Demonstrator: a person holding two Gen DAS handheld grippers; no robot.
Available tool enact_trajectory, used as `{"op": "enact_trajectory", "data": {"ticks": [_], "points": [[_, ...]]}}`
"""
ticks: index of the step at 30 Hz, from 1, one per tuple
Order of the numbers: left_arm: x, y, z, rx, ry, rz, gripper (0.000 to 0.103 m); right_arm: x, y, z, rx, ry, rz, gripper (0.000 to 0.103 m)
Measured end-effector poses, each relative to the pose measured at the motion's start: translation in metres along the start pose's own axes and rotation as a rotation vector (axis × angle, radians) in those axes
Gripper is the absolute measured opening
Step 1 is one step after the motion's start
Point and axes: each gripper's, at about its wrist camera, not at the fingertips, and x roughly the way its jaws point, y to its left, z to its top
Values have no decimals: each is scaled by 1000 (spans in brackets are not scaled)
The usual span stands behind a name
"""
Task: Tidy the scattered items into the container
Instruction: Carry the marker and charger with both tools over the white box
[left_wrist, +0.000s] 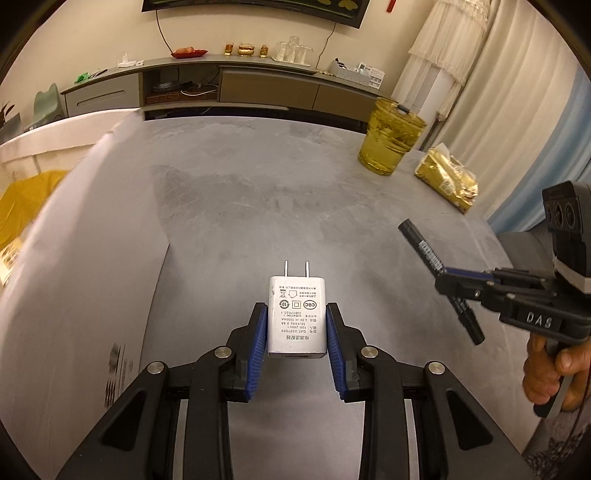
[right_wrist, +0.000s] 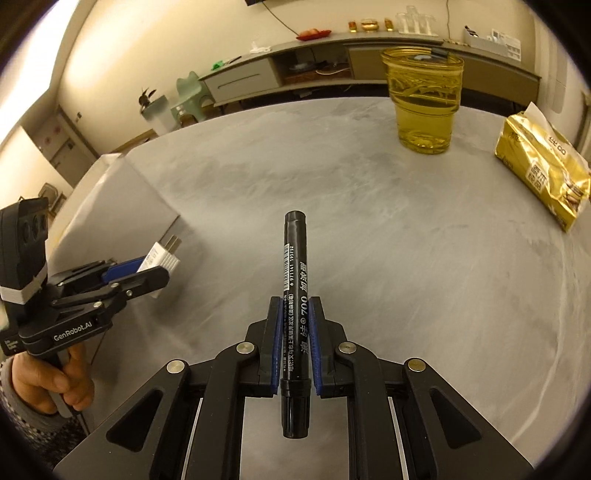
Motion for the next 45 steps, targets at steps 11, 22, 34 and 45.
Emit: {"op": "enact_trajectory", "data": {"ticks": [11,22,34,45], "points": [[-58,-5,-26,-10,-49,-61,32,-34,57,-46,7,6,14,14],[-107,-3,-50,-16,-83,-114,32,-64,107,-82,58,-53,74,14],[-164,14,-75,-29,-143,-106,32,-76,152,-102,80,-82,146,14],[-204,37,-90,-60,-188,-115,32,-93,203,-102,18,-108,191,14]]}}
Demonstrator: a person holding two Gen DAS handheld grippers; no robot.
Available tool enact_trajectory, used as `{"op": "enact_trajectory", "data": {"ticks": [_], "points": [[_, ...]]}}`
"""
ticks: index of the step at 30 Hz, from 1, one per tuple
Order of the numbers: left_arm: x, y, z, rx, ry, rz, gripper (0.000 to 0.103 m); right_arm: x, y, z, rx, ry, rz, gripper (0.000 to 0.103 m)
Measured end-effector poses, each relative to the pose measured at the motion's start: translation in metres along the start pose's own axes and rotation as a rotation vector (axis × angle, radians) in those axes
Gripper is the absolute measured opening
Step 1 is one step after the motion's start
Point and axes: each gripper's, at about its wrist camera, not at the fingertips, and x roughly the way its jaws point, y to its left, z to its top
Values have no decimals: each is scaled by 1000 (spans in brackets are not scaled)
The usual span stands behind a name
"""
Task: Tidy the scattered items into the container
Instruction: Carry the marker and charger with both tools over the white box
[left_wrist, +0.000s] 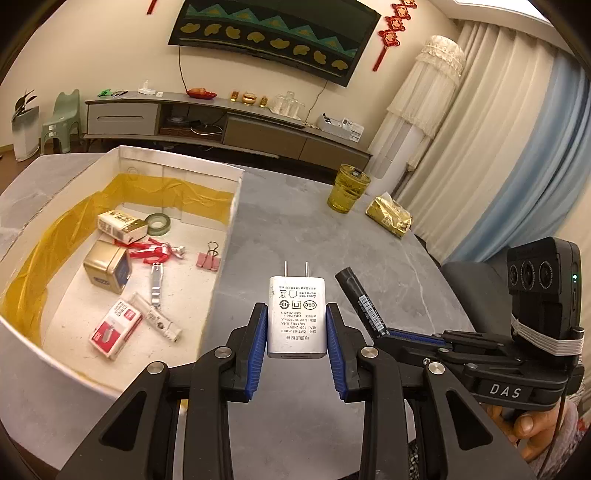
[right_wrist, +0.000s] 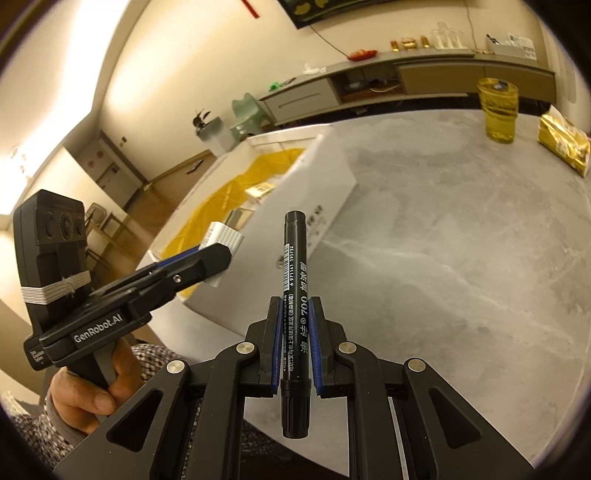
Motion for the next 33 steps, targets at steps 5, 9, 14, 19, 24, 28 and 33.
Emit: {"op": "enact_trajectory", "data": {"ticks": [5,9,14,19,24,28,33], "points": [[-18,13,-1,-27,-28,-1,32,-2,19,3,-28,-2,16,14],[-35,24,2,-38,-56,1,32,-4,29,6,-42,-6,26,14],[-50,42,4,-63,-82,18,32,-2,43,13,-55,-9,42,14],[-63,63,8,-90,-110,42,32,4,58,20,-82,-6,53,14],[-77,86,17,-107,-143,72,32,12,72,29,-107,-4,62,14],[-85,105,24,-123,-161,93,32,19,84,37,-129,-2,65,14],[-87,126,31,-136,-167,117,32,31,94,48,-153,0,58,14]]}}
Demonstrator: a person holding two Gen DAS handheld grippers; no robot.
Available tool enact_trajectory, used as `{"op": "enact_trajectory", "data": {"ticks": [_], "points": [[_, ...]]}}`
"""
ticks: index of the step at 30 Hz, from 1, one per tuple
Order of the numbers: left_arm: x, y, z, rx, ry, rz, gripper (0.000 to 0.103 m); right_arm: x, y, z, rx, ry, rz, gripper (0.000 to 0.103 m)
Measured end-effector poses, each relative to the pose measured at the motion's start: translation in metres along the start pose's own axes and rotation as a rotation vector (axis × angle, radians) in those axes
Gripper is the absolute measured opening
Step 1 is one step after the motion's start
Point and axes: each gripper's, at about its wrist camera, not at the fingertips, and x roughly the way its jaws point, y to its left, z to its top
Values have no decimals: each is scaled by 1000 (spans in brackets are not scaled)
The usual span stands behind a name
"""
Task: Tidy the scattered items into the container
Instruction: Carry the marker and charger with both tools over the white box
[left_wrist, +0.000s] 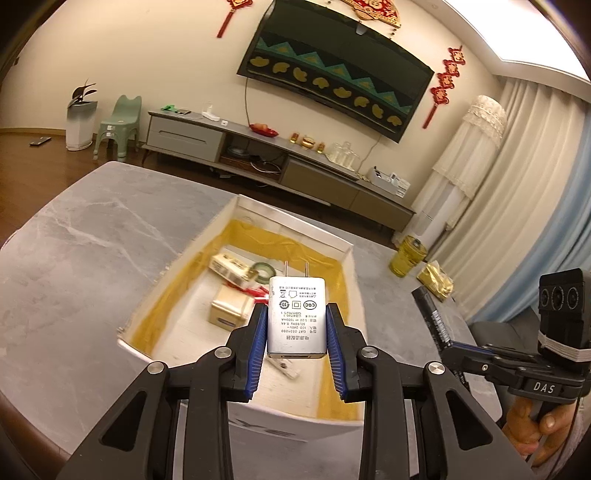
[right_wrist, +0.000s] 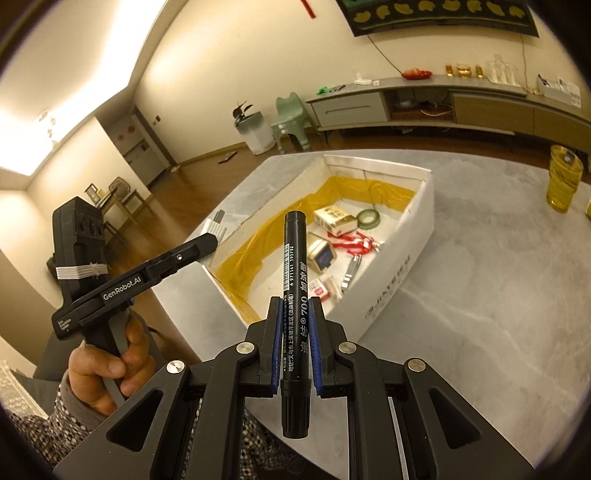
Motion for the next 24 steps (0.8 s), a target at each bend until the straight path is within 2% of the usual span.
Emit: {"op": "enact_trajectory", "data": {"ticks": [10,24], "points": [[18,22,19,37,19,46,32,27,5,32,-13,-5,-28,14],[70,42,20,108,152,103,32,102,-17,66,63,30,-127,14]]}}
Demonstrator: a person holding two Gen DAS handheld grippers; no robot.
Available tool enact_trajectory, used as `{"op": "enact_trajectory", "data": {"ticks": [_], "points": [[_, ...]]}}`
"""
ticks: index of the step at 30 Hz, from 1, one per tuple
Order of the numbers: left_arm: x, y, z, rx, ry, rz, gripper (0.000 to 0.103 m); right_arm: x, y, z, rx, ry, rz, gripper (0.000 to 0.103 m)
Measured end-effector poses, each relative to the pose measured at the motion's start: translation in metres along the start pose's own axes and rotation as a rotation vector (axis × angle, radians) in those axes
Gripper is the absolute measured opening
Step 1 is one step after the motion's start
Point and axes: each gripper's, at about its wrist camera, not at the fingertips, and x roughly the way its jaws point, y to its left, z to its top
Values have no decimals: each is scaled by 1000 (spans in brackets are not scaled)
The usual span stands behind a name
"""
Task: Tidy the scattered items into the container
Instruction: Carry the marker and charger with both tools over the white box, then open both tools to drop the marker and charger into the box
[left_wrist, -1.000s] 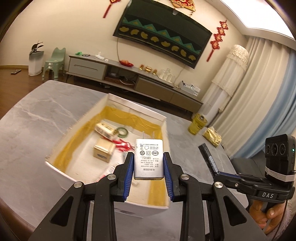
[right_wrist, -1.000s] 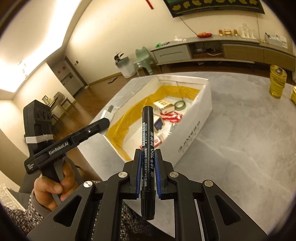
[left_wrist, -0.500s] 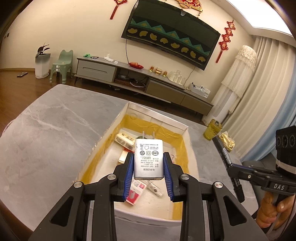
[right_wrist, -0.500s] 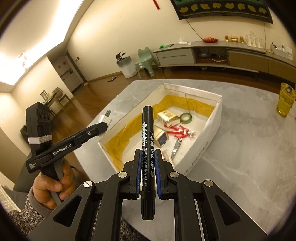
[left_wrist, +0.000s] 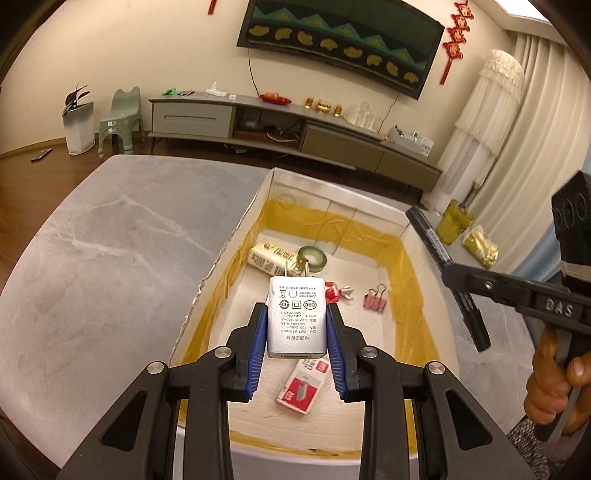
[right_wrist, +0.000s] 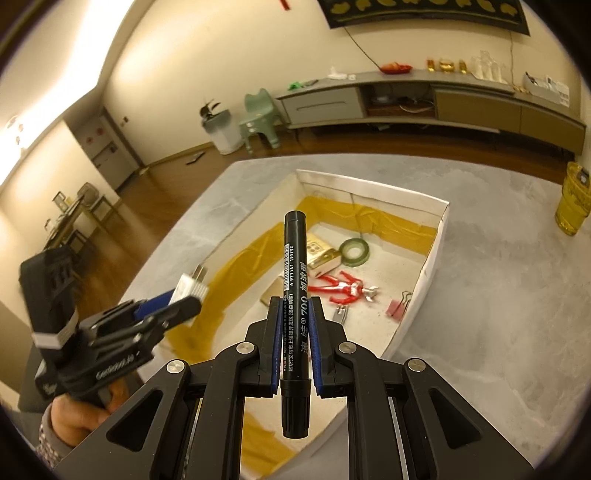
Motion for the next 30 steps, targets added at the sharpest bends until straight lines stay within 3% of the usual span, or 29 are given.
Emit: {"op": "enact_trajectory", "data": {"ticks": [15,17,18,24,30], "points": [[36,7,0,51,92,21,35,62,-21,18,-1,77,-140,16],[34,13,0,25,81,1,44,65,-24,18,-4,81,-147,30],[32,16,1,11,69,-1,48,65,-25,18,-4,78,-150,30],[20,30,4,-46,28,-13,48,60,-24,15,-12,77,-147,31],[14,24,5,-27,30,-19,48,53,-16,14,-25,80,-127,31]]}}
